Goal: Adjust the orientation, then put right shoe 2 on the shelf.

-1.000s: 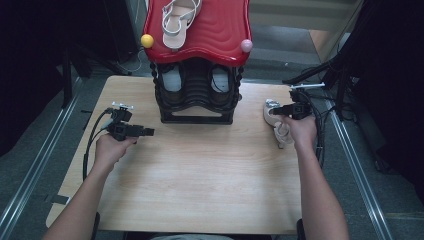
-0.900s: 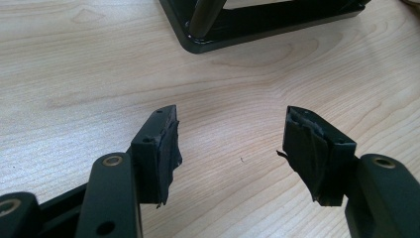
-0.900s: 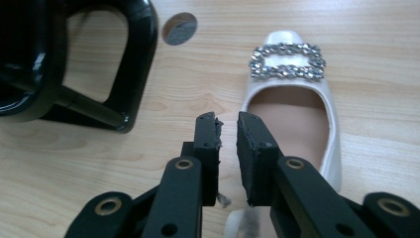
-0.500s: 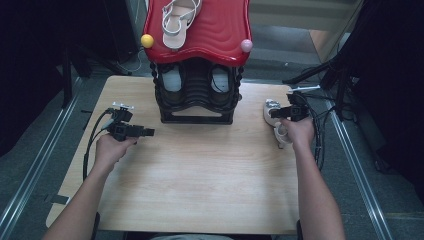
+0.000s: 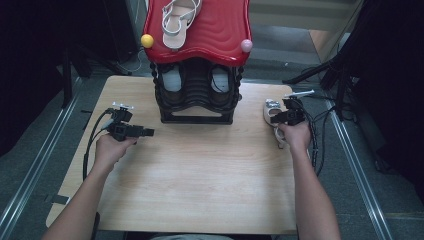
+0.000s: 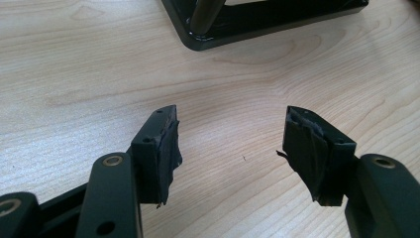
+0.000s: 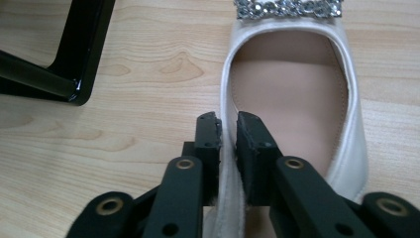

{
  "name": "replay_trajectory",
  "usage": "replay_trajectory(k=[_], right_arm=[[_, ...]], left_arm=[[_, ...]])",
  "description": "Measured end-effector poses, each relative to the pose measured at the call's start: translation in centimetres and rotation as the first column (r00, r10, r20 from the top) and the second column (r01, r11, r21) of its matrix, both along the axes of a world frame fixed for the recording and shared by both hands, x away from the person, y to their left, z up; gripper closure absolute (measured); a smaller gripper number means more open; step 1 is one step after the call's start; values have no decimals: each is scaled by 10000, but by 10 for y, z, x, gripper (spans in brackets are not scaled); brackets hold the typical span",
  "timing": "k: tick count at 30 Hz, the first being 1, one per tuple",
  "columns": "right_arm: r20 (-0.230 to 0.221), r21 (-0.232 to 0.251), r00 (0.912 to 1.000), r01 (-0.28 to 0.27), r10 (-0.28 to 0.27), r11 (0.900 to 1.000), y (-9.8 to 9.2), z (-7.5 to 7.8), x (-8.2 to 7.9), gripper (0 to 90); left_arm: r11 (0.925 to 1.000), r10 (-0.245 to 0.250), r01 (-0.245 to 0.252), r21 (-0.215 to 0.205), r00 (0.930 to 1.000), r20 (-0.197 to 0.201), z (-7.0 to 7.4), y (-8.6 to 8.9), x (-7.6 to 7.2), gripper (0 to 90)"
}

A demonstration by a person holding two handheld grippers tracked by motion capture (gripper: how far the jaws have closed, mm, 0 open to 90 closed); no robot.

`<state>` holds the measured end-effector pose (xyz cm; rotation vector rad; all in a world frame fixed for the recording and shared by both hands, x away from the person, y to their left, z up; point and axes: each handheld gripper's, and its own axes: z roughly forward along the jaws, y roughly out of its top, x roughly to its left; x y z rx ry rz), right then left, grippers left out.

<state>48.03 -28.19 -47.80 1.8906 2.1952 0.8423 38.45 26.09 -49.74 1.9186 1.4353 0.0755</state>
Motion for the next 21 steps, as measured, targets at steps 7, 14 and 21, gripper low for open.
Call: replay_trajectory(k=[7, 14, 21], right_arm=[[35, -92, 10000, 16, -16, 10000, 0, -2, 1, 879], [-84, 113, 9998, 200, -199, 9997, -4, 0, 2, 887], [76, 517, 9989, 460, -465, 9976, -16, 11, 0, 888]], left_arm=[[10000, -6, 6, 5, 10000, 3, -1, -1, 0, 392], [10000, 13, -13, 14, 10000, 2, -1, 0, 0, 393], [10000, -19, 19, 35, 10000, -25, -1, -1, 0, 393]])
